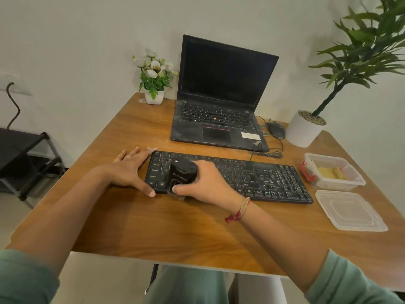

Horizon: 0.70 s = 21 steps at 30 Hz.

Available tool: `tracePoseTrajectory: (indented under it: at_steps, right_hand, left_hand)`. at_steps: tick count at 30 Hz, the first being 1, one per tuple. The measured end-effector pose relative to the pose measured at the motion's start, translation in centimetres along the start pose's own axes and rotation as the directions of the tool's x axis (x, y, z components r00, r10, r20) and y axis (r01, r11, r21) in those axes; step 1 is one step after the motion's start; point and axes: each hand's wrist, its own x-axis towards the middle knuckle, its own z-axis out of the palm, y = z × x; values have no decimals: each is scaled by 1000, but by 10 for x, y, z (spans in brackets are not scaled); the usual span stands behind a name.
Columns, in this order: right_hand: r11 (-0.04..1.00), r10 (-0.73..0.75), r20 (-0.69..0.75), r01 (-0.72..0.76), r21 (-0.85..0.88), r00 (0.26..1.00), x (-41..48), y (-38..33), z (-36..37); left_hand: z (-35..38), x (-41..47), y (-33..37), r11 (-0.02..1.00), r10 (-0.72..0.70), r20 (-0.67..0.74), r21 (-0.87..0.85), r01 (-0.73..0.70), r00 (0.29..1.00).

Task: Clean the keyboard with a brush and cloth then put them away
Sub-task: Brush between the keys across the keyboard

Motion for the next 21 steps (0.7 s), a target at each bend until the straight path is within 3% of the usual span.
tracePoseTrajectory:
  at_steps: [4, 6, 10, 12, 17, 21]
  right_hand:
    - [990, 93, -221, -114, -84, 971, 9, 20, -23]
    - [994, 88, -196, -99, -49, 977, 2, 22, -22]
    - [998, 32, 47, -34, 56, 998, -16, 15, -14]
    - [995, 82, 3, -82, 48, 997, -13, 23, -25]
    - [962, 161, -337, -224, -157, 928, 0, 53, -60]
    - [993, 85, -203, -99, -61, 976, -17, 49, -42]
  left_hand:
    - [0, -1, -1, 1000, 12, 0, -24, -12, 1000]
    - [0, -1, -1, 1000, 11, -1, -21, -11, 1000]
    - [0, 1, -3, 1000, 21, -6, -17, -21, 1000]
    - [1, 2, -4, 1000, 20, -11, -21, -20, 1000]
    - [2, 4, -6, 1000, 21, -15, -7, -21, 1000]
    - [3, 5, -8, 1000, 20, -13, -6, -20, 1000]
